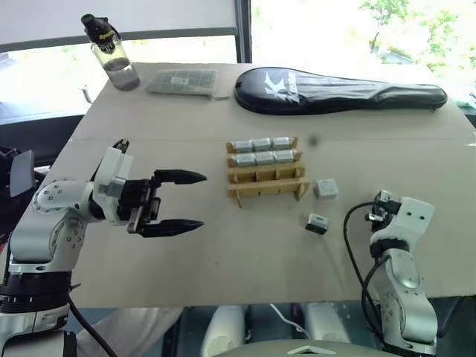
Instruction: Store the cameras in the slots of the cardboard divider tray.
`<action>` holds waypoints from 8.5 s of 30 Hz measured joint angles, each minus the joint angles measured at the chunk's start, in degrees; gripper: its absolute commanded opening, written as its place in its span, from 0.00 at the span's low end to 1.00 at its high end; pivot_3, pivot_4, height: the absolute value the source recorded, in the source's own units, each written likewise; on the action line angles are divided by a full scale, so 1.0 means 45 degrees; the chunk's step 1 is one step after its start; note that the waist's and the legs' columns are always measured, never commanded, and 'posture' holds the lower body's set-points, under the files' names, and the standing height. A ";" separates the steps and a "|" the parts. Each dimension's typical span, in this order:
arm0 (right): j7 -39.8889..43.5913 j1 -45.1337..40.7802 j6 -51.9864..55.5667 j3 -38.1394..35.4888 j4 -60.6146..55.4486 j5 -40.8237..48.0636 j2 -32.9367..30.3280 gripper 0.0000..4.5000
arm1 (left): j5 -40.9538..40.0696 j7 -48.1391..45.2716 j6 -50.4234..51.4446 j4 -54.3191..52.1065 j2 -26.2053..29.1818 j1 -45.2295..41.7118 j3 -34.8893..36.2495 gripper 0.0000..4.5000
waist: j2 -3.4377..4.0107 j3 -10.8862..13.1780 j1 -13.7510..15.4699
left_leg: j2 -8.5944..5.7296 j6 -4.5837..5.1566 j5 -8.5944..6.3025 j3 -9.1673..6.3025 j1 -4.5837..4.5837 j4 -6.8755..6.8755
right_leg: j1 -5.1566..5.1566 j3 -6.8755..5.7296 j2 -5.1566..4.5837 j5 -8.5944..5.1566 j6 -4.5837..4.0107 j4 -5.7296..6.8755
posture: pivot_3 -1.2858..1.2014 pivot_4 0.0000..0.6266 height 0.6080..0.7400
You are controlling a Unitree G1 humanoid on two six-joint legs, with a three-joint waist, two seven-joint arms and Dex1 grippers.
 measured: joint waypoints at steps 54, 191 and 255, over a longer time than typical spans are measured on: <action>1.9601 -1.6686 -0.8951 0.4519 2.0756 0.0056 -0.2066 0.18 | 0.0274 0.4304 -0.0179 -0.1994 -0.0984 0.5528 0.4067 1.00 | -0.0062 0.0066 -0.0384 | -0.0010 -0.0039 0.0016 -0.0046 -0.0069 0.0018 | -0.0106 -0.0014 -0.0138 0.0038 0.0027 0.0129 | 0.52 0.24 1.00; 1.2771 -0.3619 0.5730 0.2558 -0.0956 0.3144 -0.9546 0.17 | 0.0759 0.0451 -0.1060 -0.0201 -0.0023 0.2597 0.1850 1.00 | -0.0119 0.0084 0.0045 | -0.0007 -0.0072 0.0042 -0.0025 -0.0039 -0.0068 | -0.0099 -0.0055 -0.0013 0.0026 0.0024 0.0073 | 0.52 0.24 1.00; 1.8418 -1.5316 -0.5848 0.6574 1.5090 -0.1630 -0.5318 0.67 | 0.1795 0.0773 -0.3559 0.1815 0.0114 0.1673 0.1514 1.00 | -0.0148 0.0112 -0.0006 | -0.0002 -0.0055 0.0033 -0.0011 -0.0165 0.0070 | -0.0204 -0.0064 -0.0026 0.0039 0.0021 0.0172 | 0.52 0.24 1.00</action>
